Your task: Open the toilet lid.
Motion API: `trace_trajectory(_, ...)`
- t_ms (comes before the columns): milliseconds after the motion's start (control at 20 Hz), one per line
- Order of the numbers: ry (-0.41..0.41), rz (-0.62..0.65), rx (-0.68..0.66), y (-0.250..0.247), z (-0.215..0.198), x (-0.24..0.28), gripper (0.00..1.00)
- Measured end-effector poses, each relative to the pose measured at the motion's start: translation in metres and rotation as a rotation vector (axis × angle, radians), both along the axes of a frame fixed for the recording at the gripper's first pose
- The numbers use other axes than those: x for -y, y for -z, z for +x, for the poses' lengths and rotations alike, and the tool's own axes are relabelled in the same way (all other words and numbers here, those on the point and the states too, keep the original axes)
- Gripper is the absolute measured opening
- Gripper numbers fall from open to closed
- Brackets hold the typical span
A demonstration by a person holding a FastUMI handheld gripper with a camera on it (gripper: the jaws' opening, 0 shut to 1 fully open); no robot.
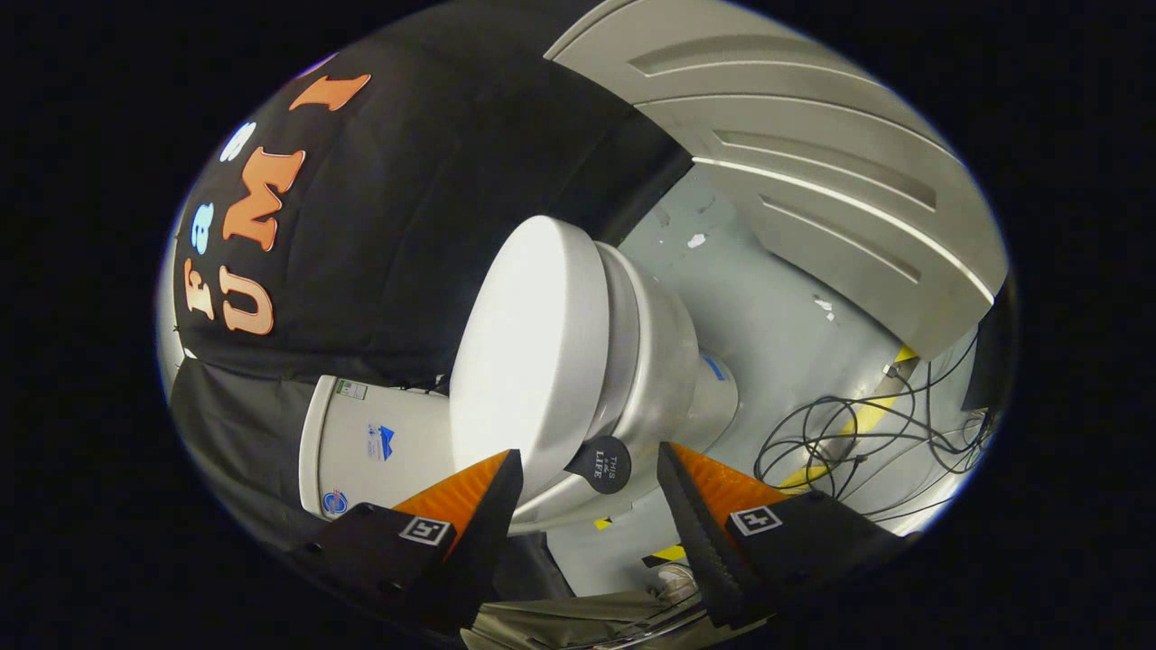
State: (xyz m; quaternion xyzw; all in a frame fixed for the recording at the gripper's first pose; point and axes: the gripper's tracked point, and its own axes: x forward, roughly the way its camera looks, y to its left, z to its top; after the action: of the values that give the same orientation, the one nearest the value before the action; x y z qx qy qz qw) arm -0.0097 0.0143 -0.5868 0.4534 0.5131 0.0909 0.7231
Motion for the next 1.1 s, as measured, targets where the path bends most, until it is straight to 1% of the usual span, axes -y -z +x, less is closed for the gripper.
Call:
trace_trajectory(50,-0.022,-0.008,-0.008,0.009,-0.003,-0.002,0.96)
trace_trajectory(150,-0.065,0.002,-0.019,0.019,-0.009,-0.007,0.92)
trace_trajectory(300,-0.082,0.077,-0.023,0.022,-0.01,-0.016,0.85)
trace_trajectory(450,-0.098,0.121,-0.02,0.032,-0.008,-0.021,0.77)
trace_trajectory(500,-0.103,0.137,-0.02,0.035,-0.008,-0.022,0.68)
trace_trajectory(600,-0.106,0.176,-0.012,0.033,-0.007,-0.029,0.68)
trace_trajectory(650,-0.098,0.16,-0.004,0.038,-0.003,-0.028,0.56)
trace_trajectory(750,-0.048,0.194,0.005,0.035,0.009,-0.023,0.32)
trace_trajectory(800,-0.054,0.207,0.0,0.034,0.007,-0.025,0.31)
trace_trajectory(950,-0.129,0.237,-0.028,0.036,-0.008,-0.035,0.31)
trace_trajectory(1000,-0.1,0.25,-0.027,0.035,-0.004,-0.032,0.32)
trace_trajectory(1050,-0.069,0.245,-0.025,0.036,0.003,-0.028,0.28)
trace_trajectory(1100,-0.038,0.27,-0.015,0.032,0.006,-0.026,0.24)
